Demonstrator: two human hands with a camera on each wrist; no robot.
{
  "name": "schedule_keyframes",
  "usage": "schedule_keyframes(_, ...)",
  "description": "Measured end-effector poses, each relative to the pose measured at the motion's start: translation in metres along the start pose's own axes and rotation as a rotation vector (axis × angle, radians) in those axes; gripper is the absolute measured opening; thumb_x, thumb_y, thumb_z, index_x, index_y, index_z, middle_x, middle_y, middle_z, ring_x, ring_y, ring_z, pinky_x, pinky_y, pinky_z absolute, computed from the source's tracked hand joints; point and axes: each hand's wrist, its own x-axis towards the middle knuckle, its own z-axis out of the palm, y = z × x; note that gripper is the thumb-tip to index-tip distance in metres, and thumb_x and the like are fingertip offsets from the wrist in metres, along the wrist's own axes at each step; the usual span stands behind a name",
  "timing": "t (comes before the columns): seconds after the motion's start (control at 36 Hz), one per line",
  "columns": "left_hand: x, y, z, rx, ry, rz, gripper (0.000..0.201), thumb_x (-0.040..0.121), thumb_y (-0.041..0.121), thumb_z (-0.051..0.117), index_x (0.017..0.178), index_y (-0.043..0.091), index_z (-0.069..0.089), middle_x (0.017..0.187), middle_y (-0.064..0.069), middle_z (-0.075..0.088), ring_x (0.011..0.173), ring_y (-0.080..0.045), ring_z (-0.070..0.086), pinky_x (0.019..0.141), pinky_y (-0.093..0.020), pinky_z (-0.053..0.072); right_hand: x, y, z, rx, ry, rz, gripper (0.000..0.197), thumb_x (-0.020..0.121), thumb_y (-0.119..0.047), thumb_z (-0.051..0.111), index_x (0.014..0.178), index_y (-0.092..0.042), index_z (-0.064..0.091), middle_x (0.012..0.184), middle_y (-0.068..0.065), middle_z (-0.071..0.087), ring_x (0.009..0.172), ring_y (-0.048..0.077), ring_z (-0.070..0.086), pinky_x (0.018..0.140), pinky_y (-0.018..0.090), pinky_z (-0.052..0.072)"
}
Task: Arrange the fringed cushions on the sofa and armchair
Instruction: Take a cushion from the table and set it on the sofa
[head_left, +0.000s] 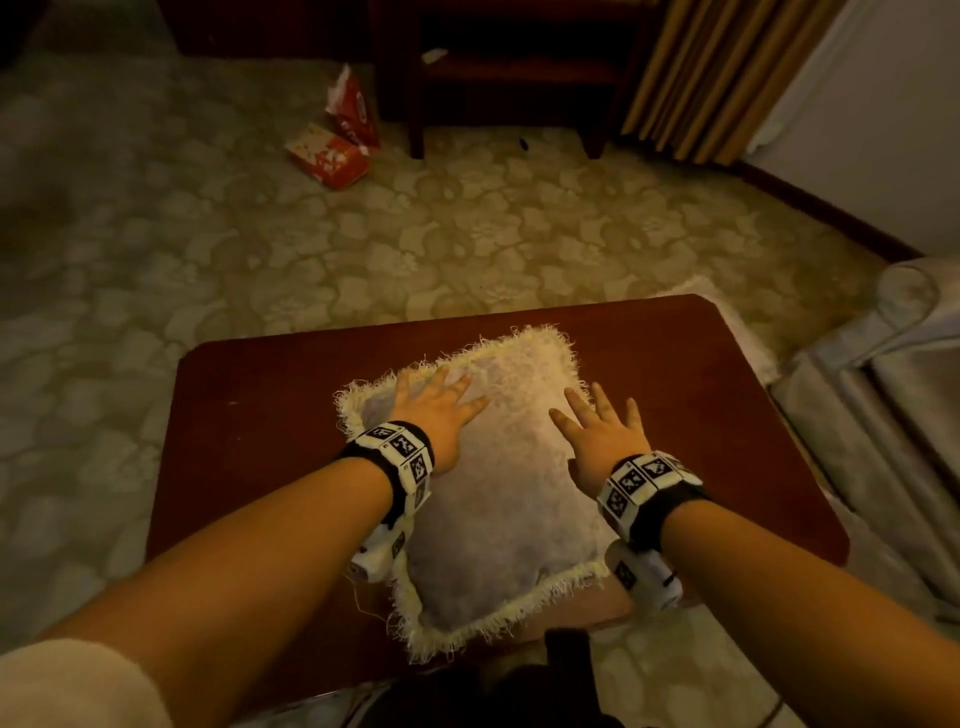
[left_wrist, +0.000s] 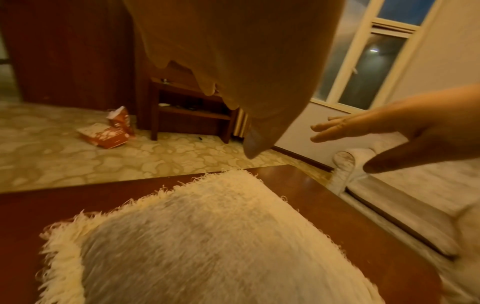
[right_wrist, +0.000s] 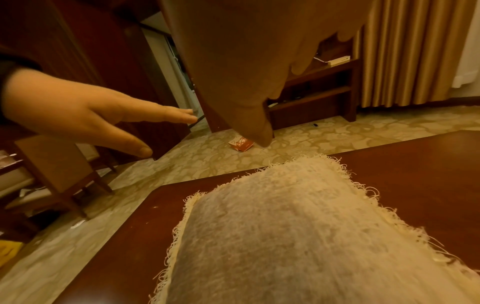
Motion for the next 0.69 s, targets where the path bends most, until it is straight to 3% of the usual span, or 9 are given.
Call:
schedule_keyframes(0.11, 0.017, -0.018, 0.006, -0.07, -0.031, -0.072, 0.075, 0.096, 0.037, 0.046, 0.152, 0.04, -0.003, 0.161, 0.004, -0.016, 0.148, -0.027, -0.015, 0.112, -0.067, -0.003, 0.031, 0.005, -0.01, -0.018, -0.021, -0.026, 0.073, 0.095, -0.025, 0.046, 0.152, -0.035, 0.002, 0.16, -0.004, -0.016, 0.146, 0.029, -0.019, 0.114, 0.062, -0.005)
schedule_keyframes(0.33, 0.044, -0.04, 0.038, -0.225, -0.105, -0.202, 0.077, 0.096, 0.041, 0.046, 0.151, 0.043, -0.008, 0.161, 0.005, -0.014, 0.148, -0.028, -0.011, 0.113, -0.067, -0.001, 0.093, 0.021, -0.011, 0.021, -0.091, -0.036, 0.074, 0.095, -0.025, 0.048, 0.153, -0.035, 0.003, 0.159, -0.006, -0.02, 0.147, 0.026, -0.015, 0.116, 0.06, -0.001)
schedule_keyframes(0.56, 0.073, -0.052, 0.093, -0.575, -0.276, -0.518, 0.078, 0.094, 0.047, 0.048, 0.153, 0.037, -0.003, 0.163, 0.001, -0.004, 0.148, -0.032, 0.007, 0.115, -0.063, 0.008, 0.158, 0.045, 0.013, 0.062, -0.192, 0.011, 0.076, 0.095, -0.038, 0.052, 0.154, -0.025, 0.007, 0.162, 0.0, -0.007, 0.149, 0.027, 0.002, 0.118, 0.054, 0.012)
schedule_keyframes(0.58, 0.076, -0.052, 0.101, -0.605, -0.294, -0.548, 0.08, 0.093, 0.048, 0.05, 0.153, 0.037, -0.003, 0.163, -0.002, 0.0, 0.146, -0.034, 0.016, 0.114, -0.063, 0.014, 0.166, 0.048, 0.016, 0.078, -0.201, 0.018, 0.077, 0.094, -0.039, 0.054, 0.154, -0.022, 0.008, 0.162, 0.001, -0.005, 0.148, 0.029, 0.008, 0.117, 0.053, 0.018)
schedule_keyframes(0.64, 0.085, -0.051, 0.118, -0.681, -0.308, -0.603, 0.083, 0.091, 0.047, 0.055, 0.153, 0.034, 0.002, 0.157, -0.012, 0.025, 0.129, -0.038, 0.044, 0.104, -0.055, 0.041, 0.182, 0.053, 0.024, 0.135, -0.204, 0.045, 0.08, 0.091, -0.041, 0.059, 0.153, -0.018, 0.013, 0.162, 0.005, -0.003, 0.145, 0.031, 0.022, 0.112, 0.047, 0.033)
schedule_keyframes(0.69, 0.094, -0.049, 0.136, -0.772, -0.324, -0.669, 0.071, 0.089, 0.046, 0.058, 0.15, 0.026, 0.027, 0.133, -0.012, 0.054, 0.103, -0.032, 0.061, 0.085, -0.042, 0.056, 0.196, 0.057, 0.034, 0.214, -0.209, 0.089, 0.083, 0.088, -0.041, 0.064, 0.152, -0.013, 0.019, 0.162, 0.007, 0.0, 0.141, 0.032, 0.03, 0.107, 0.043, 0.041)
